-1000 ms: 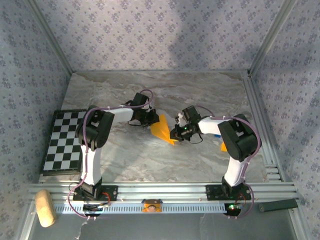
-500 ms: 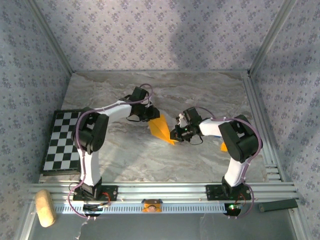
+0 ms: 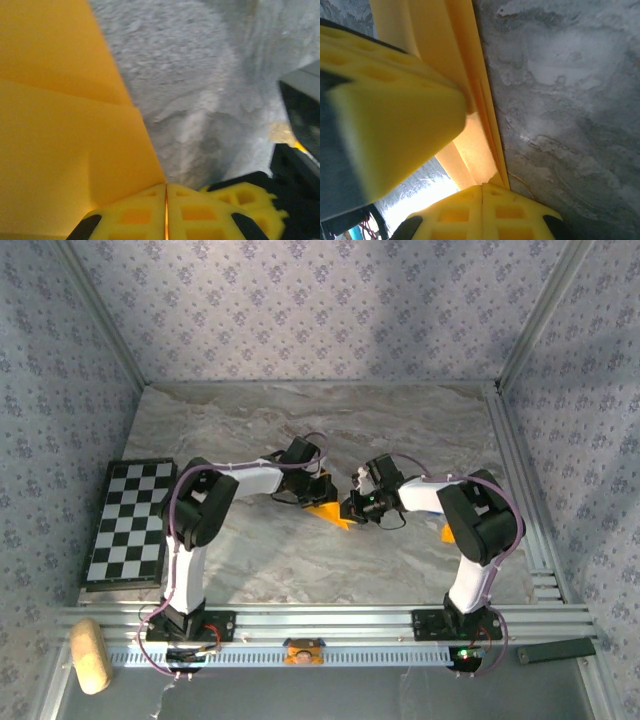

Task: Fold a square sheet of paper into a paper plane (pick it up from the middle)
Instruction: Fourth fold the wing at the center of the table.

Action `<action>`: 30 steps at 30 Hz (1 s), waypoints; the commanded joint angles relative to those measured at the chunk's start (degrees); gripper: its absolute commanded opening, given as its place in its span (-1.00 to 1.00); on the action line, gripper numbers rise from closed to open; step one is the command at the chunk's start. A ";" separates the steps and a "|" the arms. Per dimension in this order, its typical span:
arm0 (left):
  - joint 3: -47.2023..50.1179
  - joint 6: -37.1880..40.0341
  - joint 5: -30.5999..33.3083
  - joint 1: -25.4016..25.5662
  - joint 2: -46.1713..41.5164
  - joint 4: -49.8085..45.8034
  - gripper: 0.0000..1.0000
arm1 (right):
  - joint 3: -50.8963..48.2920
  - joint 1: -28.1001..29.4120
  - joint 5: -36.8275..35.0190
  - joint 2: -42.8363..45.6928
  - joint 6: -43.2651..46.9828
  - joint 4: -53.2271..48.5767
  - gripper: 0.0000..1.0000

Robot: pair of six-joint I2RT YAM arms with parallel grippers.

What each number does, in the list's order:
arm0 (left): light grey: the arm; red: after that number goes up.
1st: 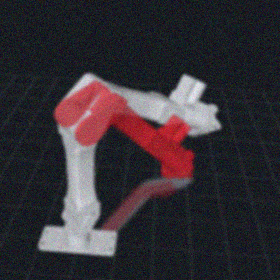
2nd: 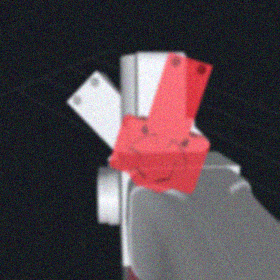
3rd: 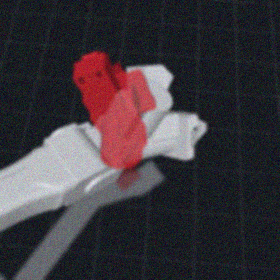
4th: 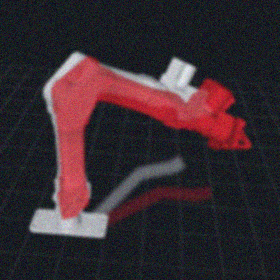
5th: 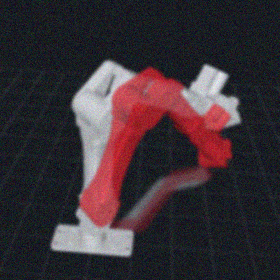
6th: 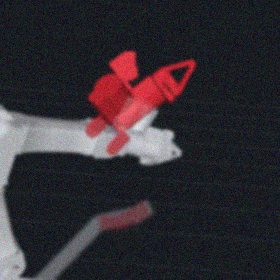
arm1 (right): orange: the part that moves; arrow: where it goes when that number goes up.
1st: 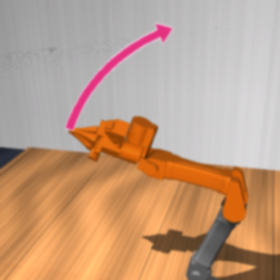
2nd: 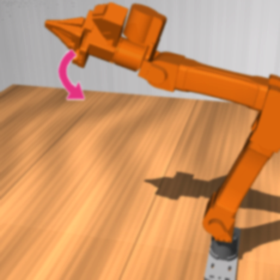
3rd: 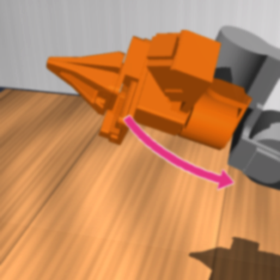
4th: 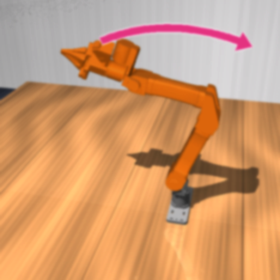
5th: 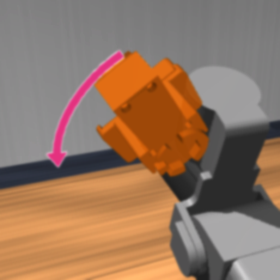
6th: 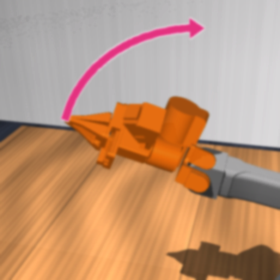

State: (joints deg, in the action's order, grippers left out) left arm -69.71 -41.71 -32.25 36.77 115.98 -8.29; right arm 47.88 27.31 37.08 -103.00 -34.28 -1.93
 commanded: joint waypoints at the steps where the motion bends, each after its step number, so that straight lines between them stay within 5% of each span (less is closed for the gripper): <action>1: 0.81 -0.08 0.68 -0.84 1.42 1.25 -0.84 | -2.33 0.24 -5.56 -2.29 -0.45 -7.05 -1.00; 30: -6.23 6.03 4.12 -16.65 8.38 -3.14 -0.73 | -2.77 0.22 -5.87 -2.91 -0.45 -7.15 -1.00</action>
State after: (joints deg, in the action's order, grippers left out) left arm -75.81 -38.37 -36.64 23.46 121.27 -9.56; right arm 47.81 27.38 36.75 -103.18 -34.28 -0.99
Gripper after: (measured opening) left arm 0.132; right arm 0.051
